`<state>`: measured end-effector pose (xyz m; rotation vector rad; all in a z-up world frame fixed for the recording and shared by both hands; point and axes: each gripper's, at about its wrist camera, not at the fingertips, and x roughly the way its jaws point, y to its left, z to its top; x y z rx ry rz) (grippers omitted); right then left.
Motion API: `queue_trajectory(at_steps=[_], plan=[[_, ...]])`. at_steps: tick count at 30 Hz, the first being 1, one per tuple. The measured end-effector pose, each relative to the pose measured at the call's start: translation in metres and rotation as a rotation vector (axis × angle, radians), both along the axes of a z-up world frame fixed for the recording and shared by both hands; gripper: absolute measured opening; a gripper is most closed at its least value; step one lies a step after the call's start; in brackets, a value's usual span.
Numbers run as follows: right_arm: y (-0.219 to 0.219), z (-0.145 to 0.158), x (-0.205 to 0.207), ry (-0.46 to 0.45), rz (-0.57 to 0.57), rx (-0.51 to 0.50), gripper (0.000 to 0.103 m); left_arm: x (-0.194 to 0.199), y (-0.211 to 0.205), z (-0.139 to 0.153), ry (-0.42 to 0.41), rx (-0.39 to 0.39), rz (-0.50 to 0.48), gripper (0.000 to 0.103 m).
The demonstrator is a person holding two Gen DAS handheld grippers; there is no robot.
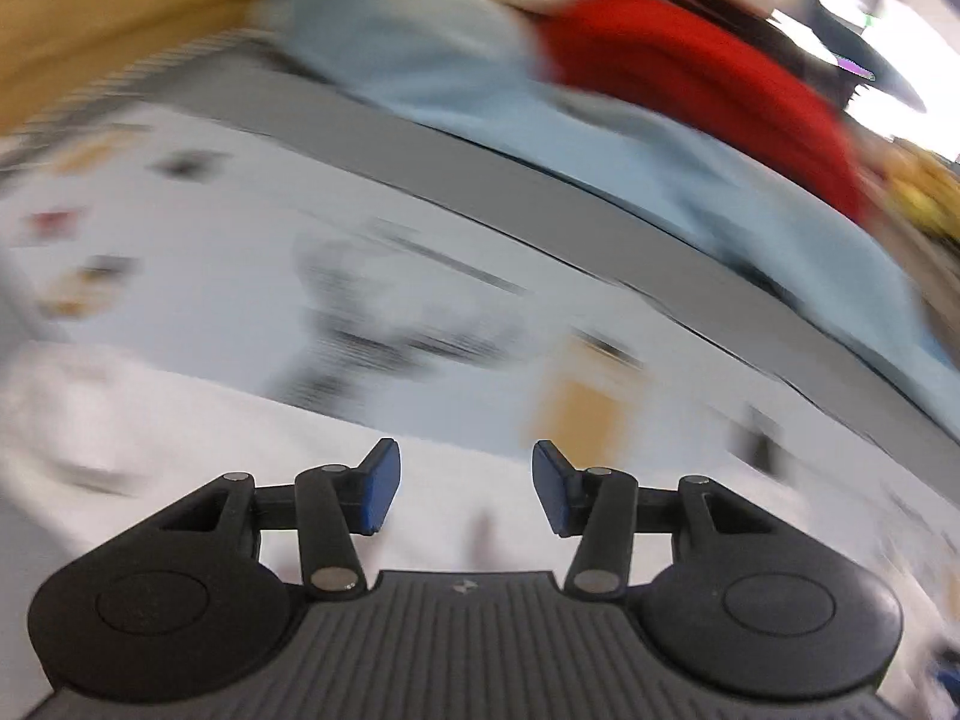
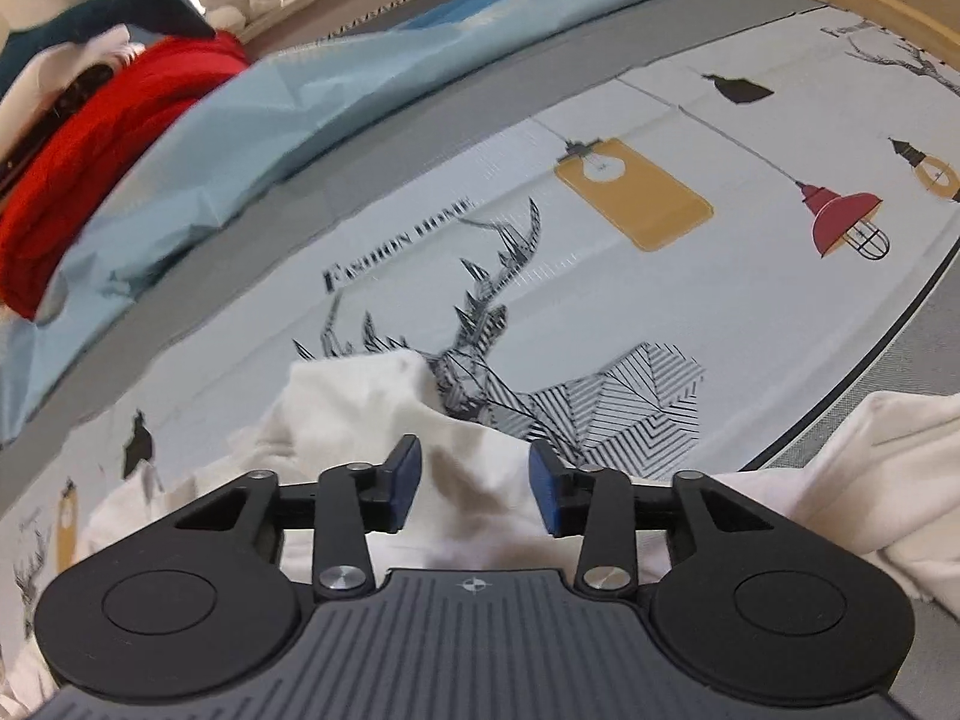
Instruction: Fold small clothes
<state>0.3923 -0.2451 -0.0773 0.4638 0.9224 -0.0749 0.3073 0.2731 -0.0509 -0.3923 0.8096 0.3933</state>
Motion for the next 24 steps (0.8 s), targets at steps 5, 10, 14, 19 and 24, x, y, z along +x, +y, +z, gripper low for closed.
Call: queue_trajectory(at_steps=[5, 10, 14, 19, 24], plan=[[0.006, -0.017, 0.009, 0.001, 0.090, -0.069, 0.044, 0.025, -0.073, -0.028, 0.025, -0.075, -0.209, 0.054], [0.019, -0.022, 0.022, -0.014, 0.183, -0.156, 0.045, 0.038, -0.105, -0.048, 0.043, -0.032, -0.303, 0.054], [0.025, -0.025, 0.032, -0.020, 0.227, -0.195, 0.045, 0.045, -0.110, -0.064, 0.088, -0.010, -0.304, 0.049], [0.034, -0.027, 0.040, -0.051, 0.285, -0.230, 0.018, 0.052, -0.106, -0.072, 0.130, 0.053, -0.329, 0.006], [0.044, -0.024, 0.046, -0.126, 0.270, -0.284, 0.010, 0.052, -0.096, -0.070, 0.098, 0.117, -0.270, 0.004]])
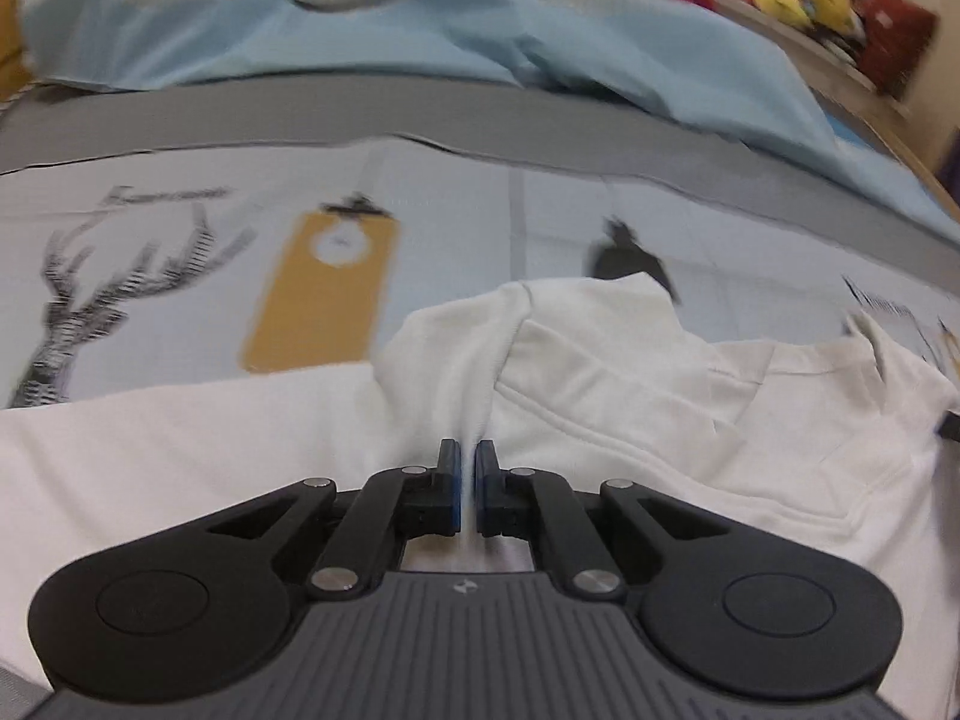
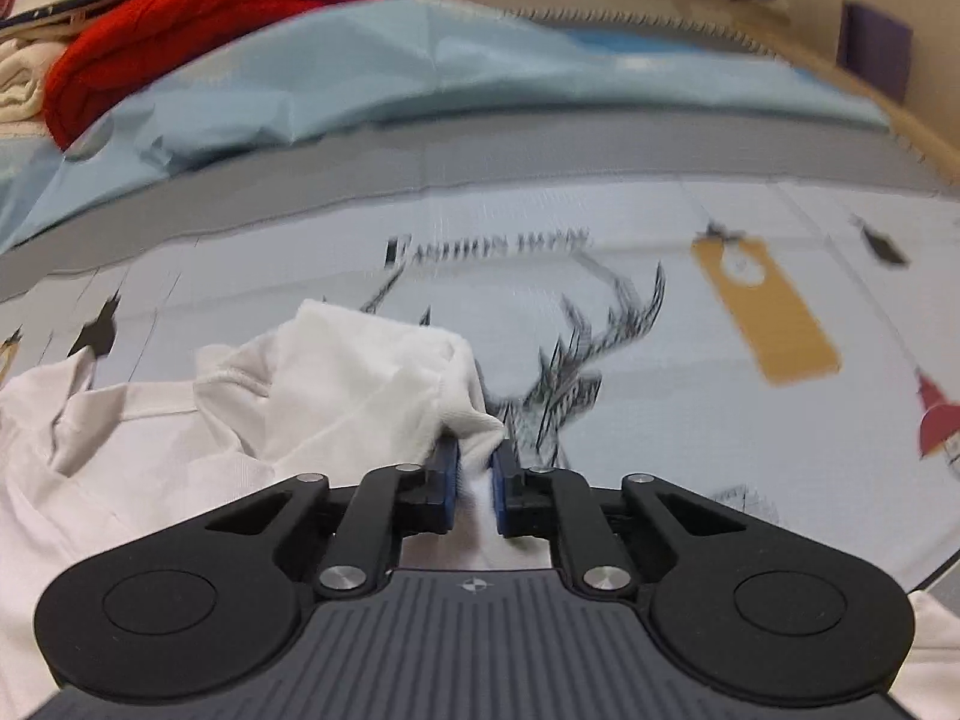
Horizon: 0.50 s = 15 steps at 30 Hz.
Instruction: Fold small clothes
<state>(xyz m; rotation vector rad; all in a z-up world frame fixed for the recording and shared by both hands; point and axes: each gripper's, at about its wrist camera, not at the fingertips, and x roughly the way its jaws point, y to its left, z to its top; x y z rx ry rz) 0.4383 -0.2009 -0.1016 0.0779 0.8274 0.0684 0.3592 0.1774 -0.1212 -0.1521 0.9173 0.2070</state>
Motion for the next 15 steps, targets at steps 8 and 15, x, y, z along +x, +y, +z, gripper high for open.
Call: queue_trajectory(at_steps=[8, 15], plan=[[-0.001, 0.004, 0.002, -0.030, -0.092, -0.062, 0.022, -0.003, 0.004, 0.034, -0.112, -0.041, 0.019, 0.006], [-0.010, 0.013, -0.019, -0.015, -0.035, -0.050, 0.030, 0.002, 0.002, 0.005, 0.105, -0.150, -0.046, 0.010]])
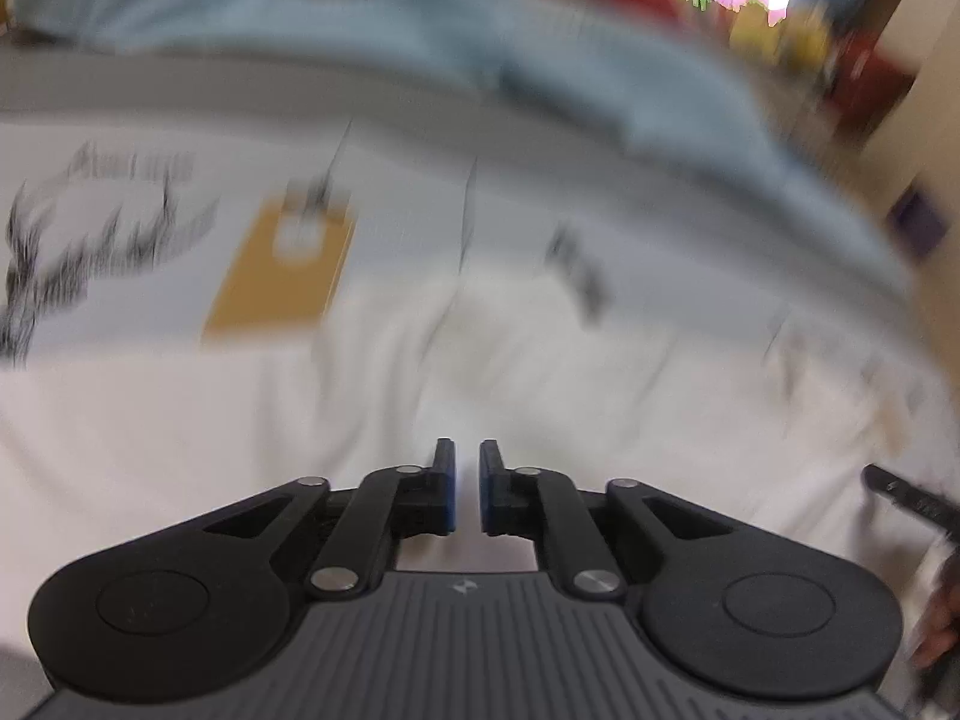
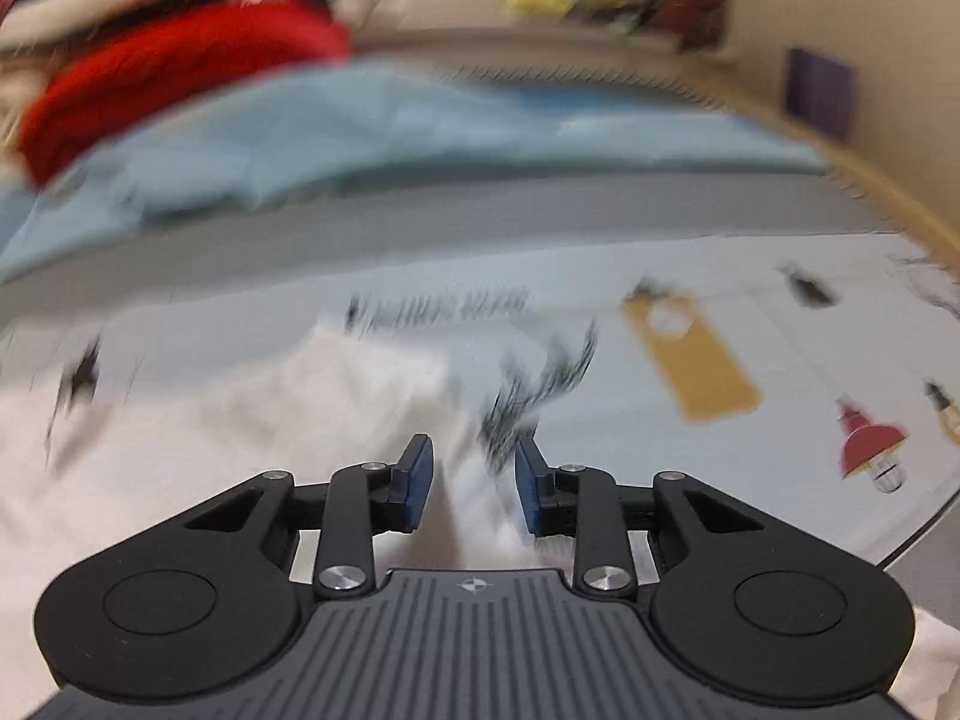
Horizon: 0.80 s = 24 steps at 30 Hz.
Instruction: Fold small clothes
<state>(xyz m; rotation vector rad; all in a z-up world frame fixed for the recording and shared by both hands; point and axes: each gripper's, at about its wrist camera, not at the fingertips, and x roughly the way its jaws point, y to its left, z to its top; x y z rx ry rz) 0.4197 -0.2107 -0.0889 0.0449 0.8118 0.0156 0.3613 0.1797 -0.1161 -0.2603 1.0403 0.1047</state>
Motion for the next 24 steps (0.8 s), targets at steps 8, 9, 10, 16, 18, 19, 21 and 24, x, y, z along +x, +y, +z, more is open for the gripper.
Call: queue_trajectory(at_steps=[8, 9, 10, 16, 18, 19, 21, 24], plan=[[-0.060, 0.067, -0.041, -0.083, -0.105, 0.078, 0.034, -0.036, -0.046, 0.039, -0.086, 0.059, -0.109, 0.025], [-0.070, 0.078, -0.051, -0.108, -0.117, 0.095, 0.035, -0.043, -0.056, 0.038, -0.089, 0.057, -0.144, 0.026], [-0.082, 0.088, -0.063, -0.133, -0.135, 0.114, 0.037, -0.053, -0.067, 0.033, -0.085, 0.062, -0.173, 0.026], [-0.156, 0.109, -0.136, -0.152, -0.293, 0.177, 0.038, -0.105, -0.108, -0.012, 0.026, 0.206, -0.316, 0.027], [-0.182, 0.109, -0.159, -0.137, -0.363, 0.216, 0.038, -0.117, -0.114, -0.004, 0.107, 0.276, -0.301, 0.028], [-0.197, 0.108, -0.172, -0.132, -0.396, 0.240, 0.038, -0.124, -0.113, 0.004, 0.126, 0.275, -0.278, 0.028], [-0.218, 0.106, -0.192, -0.125, -0.434, 0.275, 0.038, -0.145, -0.108, 0.032, 0.100, 0.221, -0.254, 0.028], [-0.241, 0.096, -0.215, -0.083, -0.455, 0.338, 0.038, -0.187, -0.105, 0.074, -0.009, 0.193, -0.288, 0.033]])
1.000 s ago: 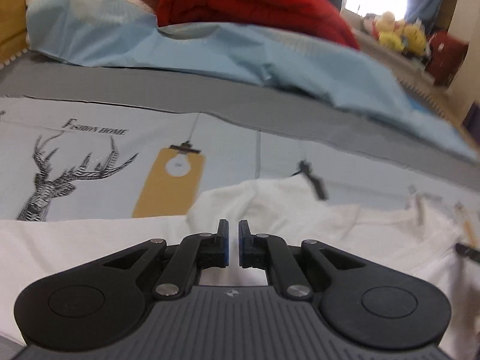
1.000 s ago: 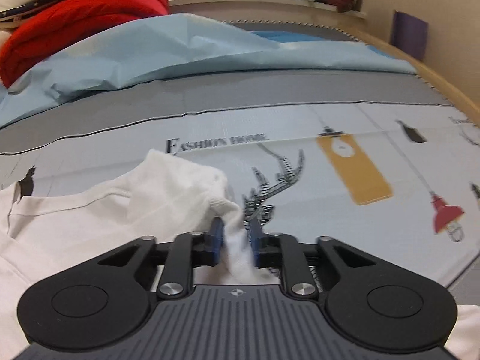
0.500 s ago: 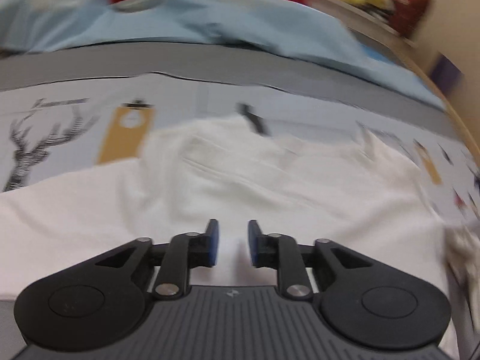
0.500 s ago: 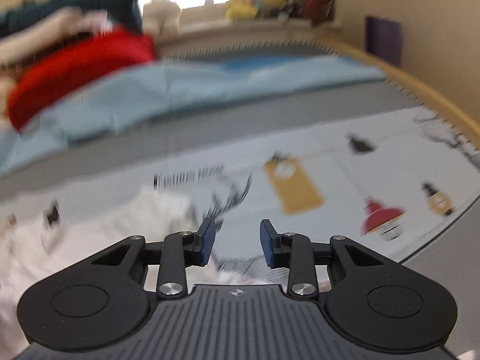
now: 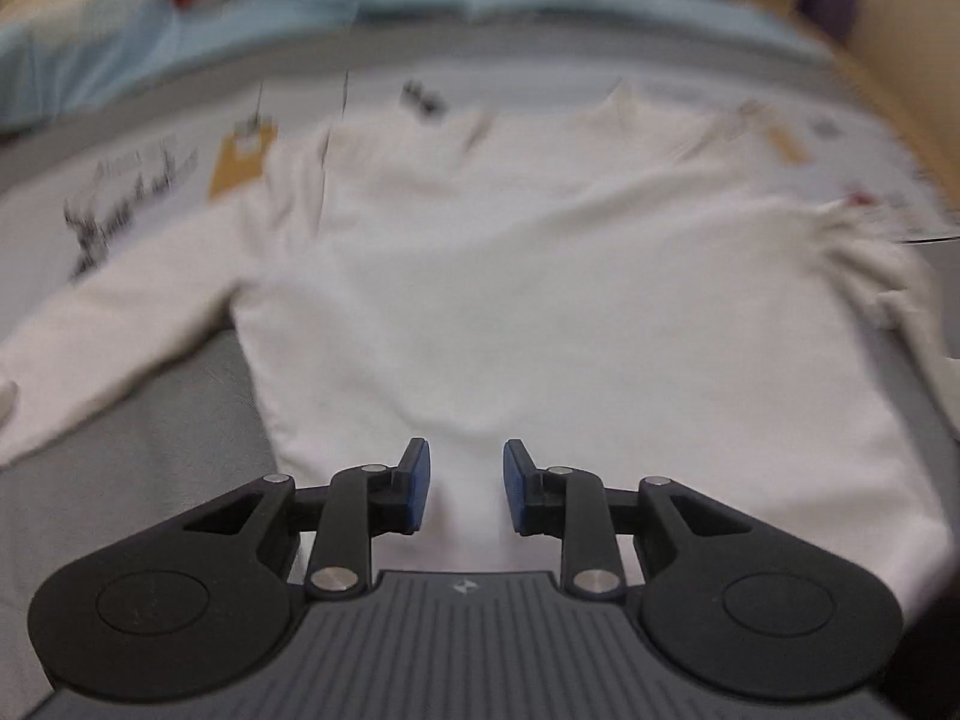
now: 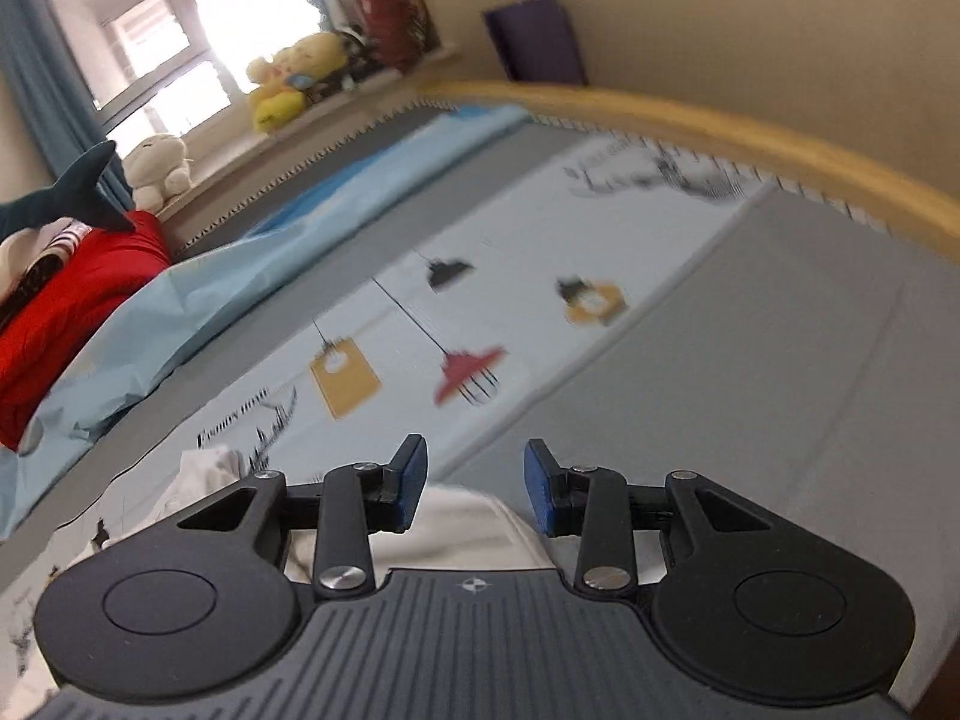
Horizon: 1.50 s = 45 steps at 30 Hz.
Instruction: Fold small clothes
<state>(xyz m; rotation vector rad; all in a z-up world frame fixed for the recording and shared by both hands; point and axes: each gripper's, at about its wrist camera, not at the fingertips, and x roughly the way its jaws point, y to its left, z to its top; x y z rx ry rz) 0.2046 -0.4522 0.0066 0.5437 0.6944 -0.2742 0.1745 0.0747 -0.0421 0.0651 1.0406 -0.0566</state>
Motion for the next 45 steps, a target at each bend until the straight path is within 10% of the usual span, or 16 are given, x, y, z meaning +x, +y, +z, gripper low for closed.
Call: queue_trajectory(at_steps=[8, 14, 19, 23, 27, 34, 41, 45], plan=[[-0.018, -0.042, -0.003, 0.117, 0.023, 0.172, 0.038, -0.076, 0.007, 0.031, -0.218, -0.052, 0.034, 0.038], [-0.012, -0.075, 0.029, 0.214, 0.035, 0.150, 0.040, -0.067, 0.002, 0.020, -0.218, 0.143, -0.042, 0.038], [-0.003, -0.098, 0.051, 0.274, 0.085, 0.103, 0.041, -0.060, 0.013, 0.004, -0.179, 0.148, -0.036, 0.038], [0.007, -0.101, 0.068, 0.312, 0.139, -0.044, 0.006, -0.053, 0.019, 0.005, -0.203, 0.204, -0.018, 0.038], [-0.002, -0.075, 0.080, 0.190, 0.093, -0.159, 0.006, -0.046, 0.021, 0.005, -0.192, 0.185, -0.002, 0.038], [0.052, 0.017, 0.048, -0.306, 0.234, -0.714, 0.006, -0.041, 0.020, 0.002, -0.179, 0.195, -0.010, 0.038], [-0.005, -0.086, 0.074, 0.336, 0.221, -0.365, 0.012, -0.044, 0.015, 0.002, -0.178, 0.188, -0.031, 0.038], [-0.045, -0.093, 0.061, 0.352, 0.069, -0.195, 0.015, -0.045, 0.013, 0.000, -0.172, 0.199, -0.052, 0.038]])
